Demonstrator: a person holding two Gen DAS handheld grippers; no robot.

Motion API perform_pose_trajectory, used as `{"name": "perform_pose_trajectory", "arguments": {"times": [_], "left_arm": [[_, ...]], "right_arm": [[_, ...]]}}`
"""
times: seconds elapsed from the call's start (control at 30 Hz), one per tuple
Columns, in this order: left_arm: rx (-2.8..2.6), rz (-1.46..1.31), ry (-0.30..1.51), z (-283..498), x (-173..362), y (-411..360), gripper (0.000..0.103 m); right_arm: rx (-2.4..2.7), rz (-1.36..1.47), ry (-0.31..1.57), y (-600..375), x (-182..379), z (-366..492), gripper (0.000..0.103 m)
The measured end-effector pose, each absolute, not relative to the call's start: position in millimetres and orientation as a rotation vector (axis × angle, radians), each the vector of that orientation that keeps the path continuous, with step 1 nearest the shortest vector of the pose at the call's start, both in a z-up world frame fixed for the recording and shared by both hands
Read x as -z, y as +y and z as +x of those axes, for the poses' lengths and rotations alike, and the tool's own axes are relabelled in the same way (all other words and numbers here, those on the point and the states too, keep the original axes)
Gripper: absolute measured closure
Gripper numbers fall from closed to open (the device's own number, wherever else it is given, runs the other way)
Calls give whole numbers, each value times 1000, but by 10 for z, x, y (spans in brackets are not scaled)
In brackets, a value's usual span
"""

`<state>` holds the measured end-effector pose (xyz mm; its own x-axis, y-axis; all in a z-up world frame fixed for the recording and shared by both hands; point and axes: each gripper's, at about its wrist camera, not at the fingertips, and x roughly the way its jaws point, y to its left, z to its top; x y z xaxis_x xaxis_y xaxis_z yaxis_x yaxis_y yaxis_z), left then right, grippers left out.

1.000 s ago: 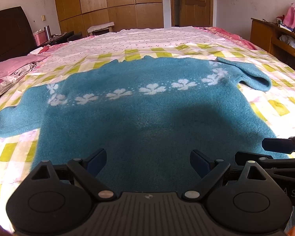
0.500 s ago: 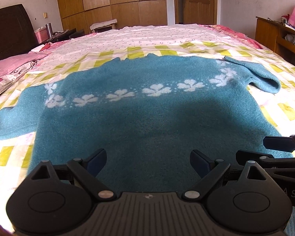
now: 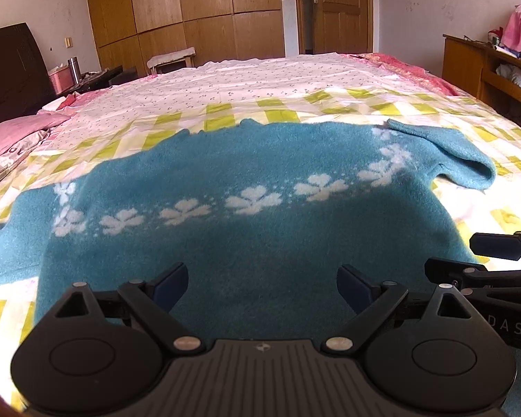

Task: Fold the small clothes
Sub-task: 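Move the right gripper toward the sleeve cuff nearest it, then grasp the teal sleeve cuff with the right gripper and lift it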

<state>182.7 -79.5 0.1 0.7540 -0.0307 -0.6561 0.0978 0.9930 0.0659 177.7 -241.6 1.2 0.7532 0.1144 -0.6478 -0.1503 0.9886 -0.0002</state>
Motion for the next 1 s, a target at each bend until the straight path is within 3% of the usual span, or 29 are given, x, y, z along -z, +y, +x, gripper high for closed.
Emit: {"name": "perform_pose_trajectory", "arguments": {"times": [0.5,1.0], "left_arm": [[107,63,701,2198,-32,-997,5],[120,12,713,2208,56,-813,5]], "right_arm": [[17,-248,520,-2933,-148,2827,51],[88,-286,584,-3078,163,3552,55]]}}
